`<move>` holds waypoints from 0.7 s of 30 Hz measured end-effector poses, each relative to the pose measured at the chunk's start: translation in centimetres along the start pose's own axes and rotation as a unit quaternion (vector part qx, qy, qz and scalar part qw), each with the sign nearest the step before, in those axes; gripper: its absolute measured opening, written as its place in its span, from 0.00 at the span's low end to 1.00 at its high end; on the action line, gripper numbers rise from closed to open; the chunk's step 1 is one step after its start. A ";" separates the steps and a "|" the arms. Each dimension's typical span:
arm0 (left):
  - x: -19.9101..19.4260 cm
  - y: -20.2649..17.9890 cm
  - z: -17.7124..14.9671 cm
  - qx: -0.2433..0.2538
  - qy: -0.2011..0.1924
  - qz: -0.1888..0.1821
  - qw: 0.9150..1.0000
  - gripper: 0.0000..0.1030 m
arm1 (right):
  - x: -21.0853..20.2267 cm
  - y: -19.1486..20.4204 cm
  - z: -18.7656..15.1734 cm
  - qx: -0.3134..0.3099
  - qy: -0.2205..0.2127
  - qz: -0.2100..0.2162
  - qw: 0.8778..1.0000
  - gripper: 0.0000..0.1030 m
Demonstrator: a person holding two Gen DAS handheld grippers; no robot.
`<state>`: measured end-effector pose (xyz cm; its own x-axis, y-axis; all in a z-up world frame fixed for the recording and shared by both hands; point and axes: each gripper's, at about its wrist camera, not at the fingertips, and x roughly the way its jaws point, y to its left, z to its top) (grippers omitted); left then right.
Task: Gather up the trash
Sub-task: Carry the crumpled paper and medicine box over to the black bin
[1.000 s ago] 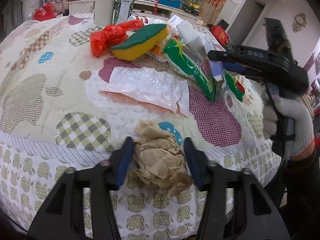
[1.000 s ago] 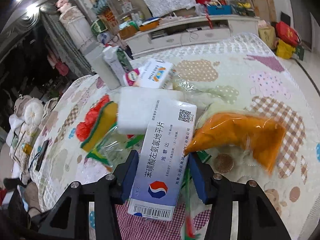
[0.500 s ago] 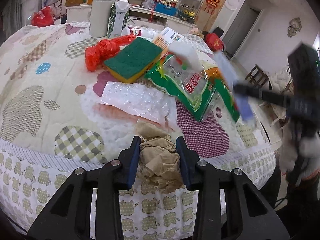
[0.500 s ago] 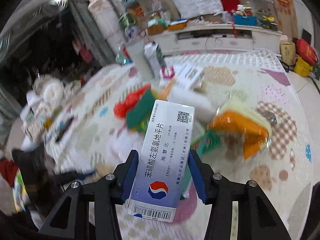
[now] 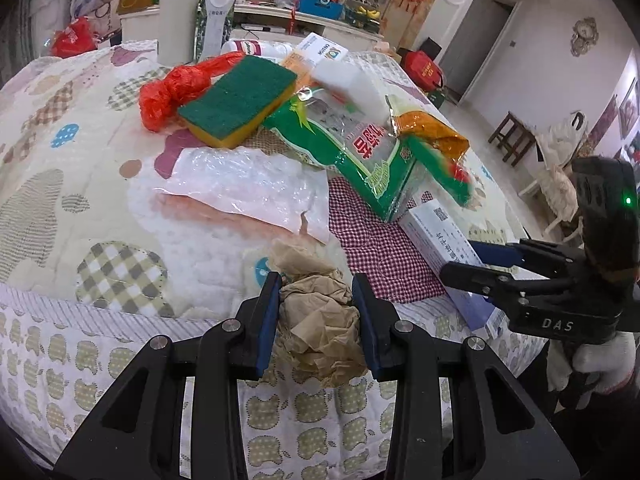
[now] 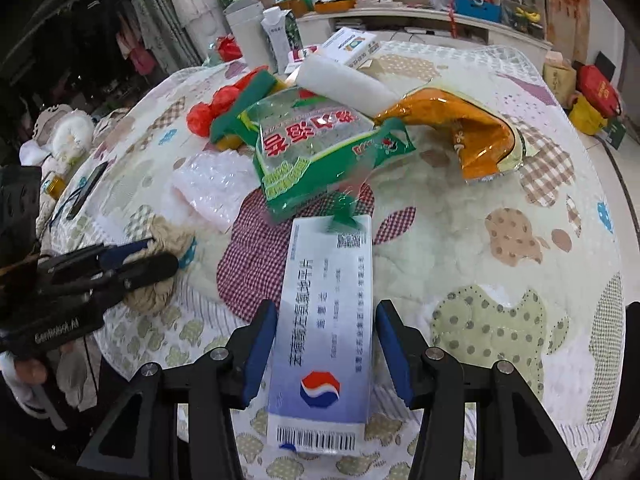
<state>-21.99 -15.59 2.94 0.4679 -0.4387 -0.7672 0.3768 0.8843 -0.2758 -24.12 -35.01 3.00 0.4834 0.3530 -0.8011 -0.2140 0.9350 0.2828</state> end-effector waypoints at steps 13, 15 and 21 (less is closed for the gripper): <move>-0.6 -3.4 1.2 0.037 -0.008 -0.010 0.999 0.33 | -3.6 -0.6 -1.7 -0.004 -0.033 0.020 0.999 0.45; -0.5 -4.8 1.6 0.051 -0.010 -0.015 0.999 0.33 | -4.7 -1.3 -2.1 0.007 -0.043 0.018 0.999 0.45; 0.3 -8.8 2.6 0.090 -0.011 -0.033 0.995 0.33 | -8.5 -6.2 -3.9 0.067 -0.075 -0.010 0.995 0.45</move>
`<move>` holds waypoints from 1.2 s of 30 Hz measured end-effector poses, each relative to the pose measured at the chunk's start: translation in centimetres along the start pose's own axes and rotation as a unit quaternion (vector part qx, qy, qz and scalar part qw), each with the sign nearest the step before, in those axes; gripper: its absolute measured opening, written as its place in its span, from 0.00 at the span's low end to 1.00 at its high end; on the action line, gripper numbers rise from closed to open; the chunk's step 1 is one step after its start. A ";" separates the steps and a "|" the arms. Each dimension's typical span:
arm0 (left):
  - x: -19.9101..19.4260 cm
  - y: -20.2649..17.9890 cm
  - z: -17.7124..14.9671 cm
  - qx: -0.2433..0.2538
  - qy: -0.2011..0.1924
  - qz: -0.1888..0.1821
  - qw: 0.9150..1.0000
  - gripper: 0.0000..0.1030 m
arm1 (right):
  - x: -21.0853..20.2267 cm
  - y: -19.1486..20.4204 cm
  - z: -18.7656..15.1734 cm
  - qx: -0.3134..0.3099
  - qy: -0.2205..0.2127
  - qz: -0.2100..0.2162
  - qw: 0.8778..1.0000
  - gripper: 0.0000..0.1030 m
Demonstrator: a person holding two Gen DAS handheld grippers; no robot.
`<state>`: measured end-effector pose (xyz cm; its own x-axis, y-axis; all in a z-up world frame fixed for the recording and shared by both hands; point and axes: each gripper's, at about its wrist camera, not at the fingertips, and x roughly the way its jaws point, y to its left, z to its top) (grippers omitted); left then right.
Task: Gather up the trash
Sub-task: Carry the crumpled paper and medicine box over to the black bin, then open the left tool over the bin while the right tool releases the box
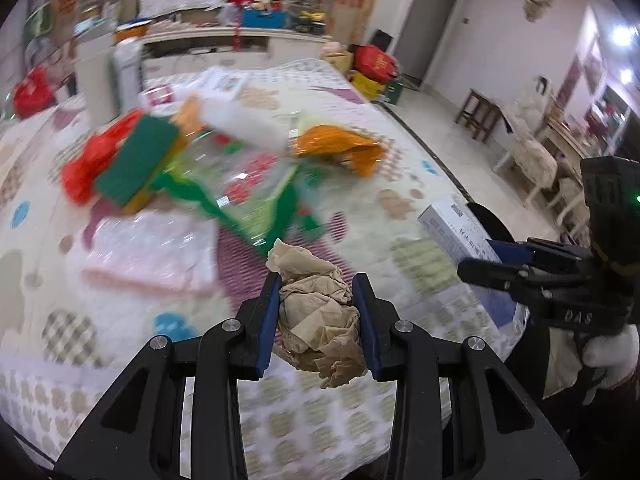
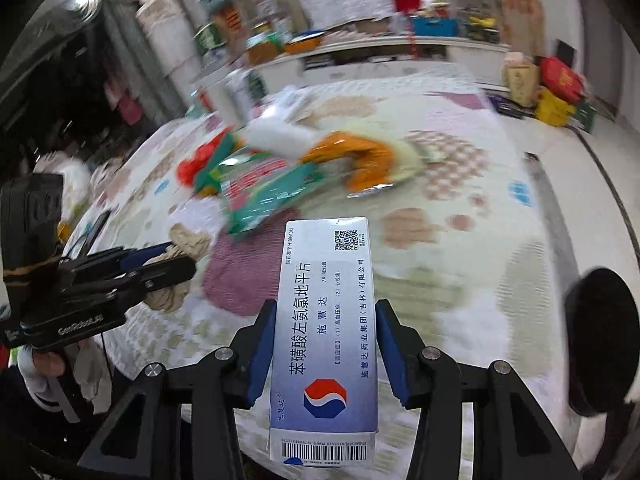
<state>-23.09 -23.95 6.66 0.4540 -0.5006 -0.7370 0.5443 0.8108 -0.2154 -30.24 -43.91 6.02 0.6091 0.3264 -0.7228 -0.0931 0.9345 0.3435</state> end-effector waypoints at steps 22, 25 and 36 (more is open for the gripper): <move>8.8 -16.9 6.7 0.134 0.027 -0.100 0.986 0.33 | -8.3 -17.9 -4.4 0.174 -0.061 -0.143 0.973 0.45; 10.3 -19.4 7.0 0.140 0.040 -0.124 0.982 0.33 | -8.8 -20.4 -5.3 0.196 -0.062 -0.161 0.965 0.45; 17.2 -25.5 8.9 0.128 0.088 -0.185 0.970 0.33 | -8.8 -26.5 -7.2 0.253 -0.057 -0.189 0.947 0.45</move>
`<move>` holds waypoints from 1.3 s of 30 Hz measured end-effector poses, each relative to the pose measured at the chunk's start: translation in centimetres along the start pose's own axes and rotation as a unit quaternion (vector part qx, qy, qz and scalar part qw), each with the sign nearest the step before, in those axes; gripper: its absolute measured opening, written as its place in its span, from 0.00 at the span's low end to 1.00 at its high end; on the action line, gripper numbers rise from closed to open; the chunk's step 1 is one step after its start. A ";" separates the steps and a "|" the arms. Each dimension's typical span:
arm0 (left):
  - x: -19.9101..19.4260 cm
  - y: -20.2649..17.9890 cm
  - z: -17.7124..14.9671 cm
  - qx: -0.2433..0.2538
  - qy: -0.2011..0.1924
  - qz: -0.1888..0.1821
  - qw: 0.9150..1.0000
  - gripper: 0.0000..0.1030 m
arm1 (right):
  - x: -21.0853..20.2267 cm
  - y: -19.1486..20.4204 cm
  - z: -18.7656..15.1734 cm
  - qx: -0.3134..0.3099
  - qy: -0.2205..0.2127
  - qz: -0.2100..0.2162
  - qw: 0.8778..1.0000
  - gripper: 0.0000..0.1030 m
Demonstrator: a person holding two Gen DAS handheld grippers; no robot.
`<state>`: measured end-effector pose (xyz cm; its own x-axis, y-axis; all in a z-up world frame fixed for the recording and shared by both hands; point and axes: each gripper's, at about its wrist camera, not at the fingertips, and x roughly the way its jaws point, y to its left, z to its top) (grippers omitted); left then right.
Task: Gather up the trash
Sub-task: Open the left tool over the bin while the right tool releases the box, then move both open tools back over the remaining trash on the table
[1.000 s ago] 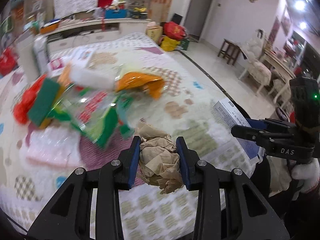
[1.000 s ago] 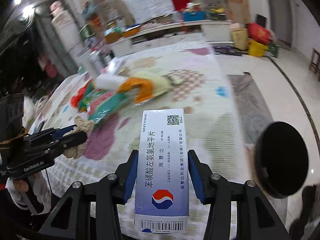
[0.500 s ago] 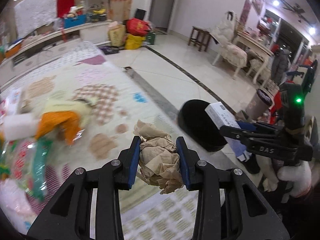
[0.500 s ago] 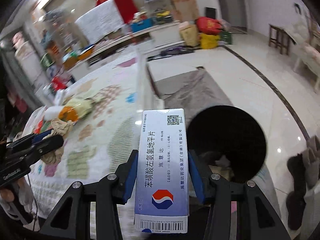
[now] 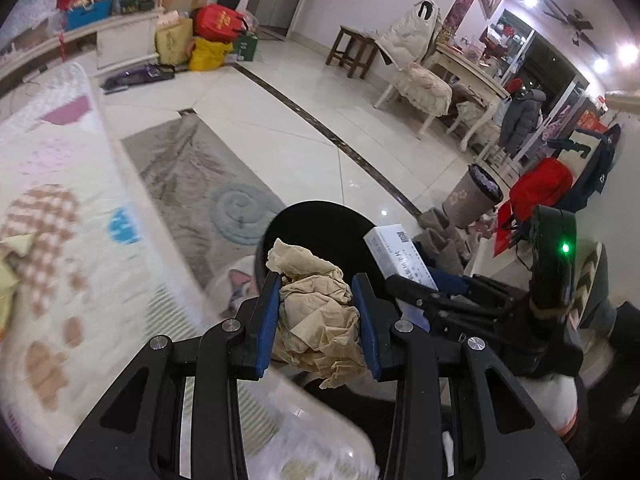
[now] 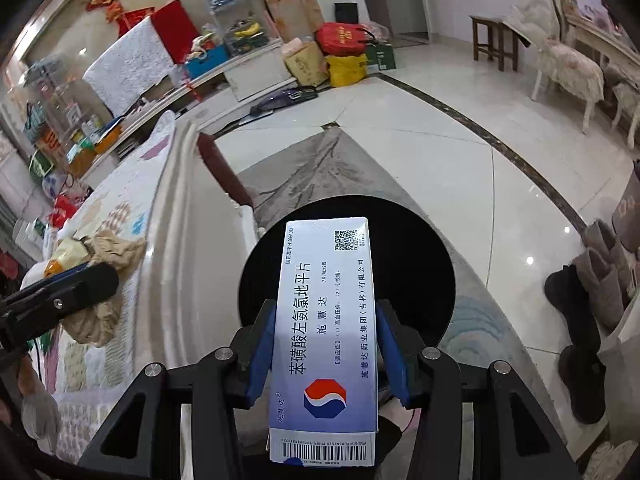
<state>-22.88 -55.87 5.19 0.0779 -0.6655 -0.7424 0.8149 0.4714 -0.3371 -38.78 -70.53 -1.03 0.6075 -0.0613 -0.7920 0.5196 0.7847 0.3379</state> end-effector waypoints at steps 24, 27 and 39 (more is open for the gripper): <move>1.1 0.1 -0.2 -0.005 -0.028 0.025 0.999 0.61 | 1.6 -0.3 -0.2 0.030 0.002 -0.013 0.999 0.58; 0.2 0.2 -0.8 0.001 -0.036 0.042 0.998 0.61 | 1.0 0.4 -0.3 0.024 -0.003 -0.010 1.000 0.58; -5.2 2.0 -3.4 -0.005 -0.073 0.118 0.990 0.61 | -1.8 5.0 -0.2 -0.008 -0.022 0.013 1.000 0.60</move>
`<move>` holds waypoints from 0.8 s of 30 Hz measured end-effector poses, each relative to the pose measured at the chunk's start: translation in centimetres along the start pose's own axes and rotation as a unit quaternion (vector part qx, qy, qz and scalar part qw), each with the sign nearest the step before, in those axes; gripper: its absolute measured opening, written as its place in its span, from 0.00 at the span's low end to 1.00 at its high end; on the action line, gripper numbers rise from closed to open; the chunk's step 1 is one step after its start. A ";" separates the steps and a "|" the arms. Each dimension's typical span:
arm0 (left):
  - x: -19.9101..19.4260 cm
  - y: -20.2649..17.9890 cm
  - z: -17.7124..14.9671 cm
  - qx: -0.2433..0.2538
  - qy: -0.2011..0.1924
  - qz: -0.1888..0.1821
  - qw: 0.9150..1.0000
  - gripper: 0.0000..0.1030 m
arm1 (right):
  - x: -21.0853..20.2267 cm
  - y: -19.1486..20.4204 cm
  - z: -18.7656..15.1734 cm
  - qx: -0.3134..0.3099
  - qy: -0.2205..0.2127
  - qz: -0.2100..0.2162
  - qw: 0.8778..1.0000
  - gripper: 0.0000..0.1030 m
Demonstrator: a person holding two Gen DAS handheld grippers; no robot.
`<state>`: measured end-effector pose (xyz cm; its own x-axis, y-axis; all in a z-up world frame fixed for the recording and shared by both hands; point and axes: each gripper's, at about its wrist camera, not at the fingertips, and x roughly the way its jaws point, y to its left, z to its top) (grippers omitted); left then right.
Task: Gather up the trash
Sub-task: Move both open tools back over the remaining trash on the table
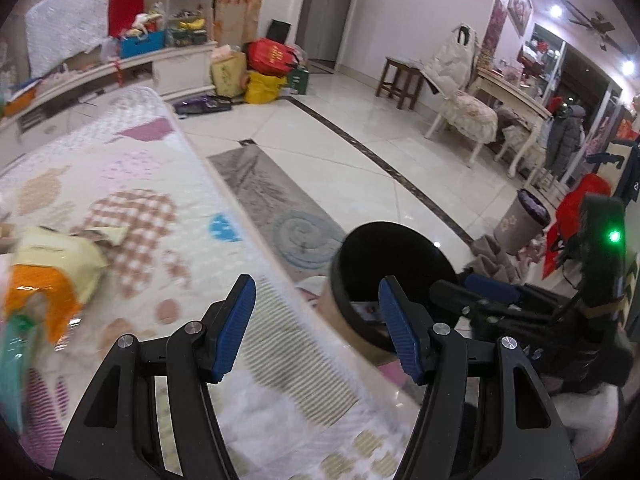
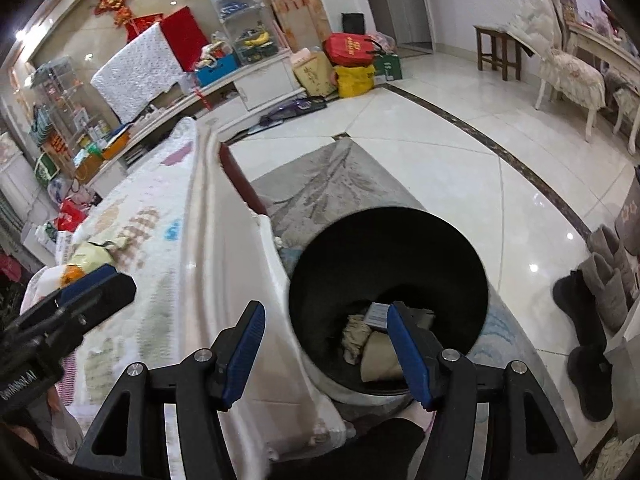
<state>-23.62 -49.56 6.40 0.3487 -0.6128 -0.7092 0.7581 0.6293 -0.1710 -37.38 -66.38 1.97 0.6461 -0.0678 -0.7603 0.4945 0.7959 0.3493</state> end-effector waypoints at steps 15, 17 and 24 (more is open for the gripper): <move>-7.5 6.9 -2.2 -0.043 -0.045 0.070 0.996 0.61 | -0.5 10.2 0.1 -0.068 -0.003 0.059 0.996 0.62; -8.6 7.7 -2.4 -0.048 -0.052 0.079 0.994 0.61 | -0.4 11.6 0.2 -0.074 -0.001 0.071 0.995 0.63; -11.5 10.6 -3.9 -0.063 -0.061 0.102 0.991 0.61 | 0.3 16.6 -0.1 -0.099 0.006 0.104 0.990 0.65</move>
<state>-21.75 -33.97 10.07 0.5572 -0.5151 -0.6512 0.5929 0.7959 -0.1222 -29.04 -53.12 7.54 0.7147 0.1158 -0.6897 0.2272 0.8943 0.3855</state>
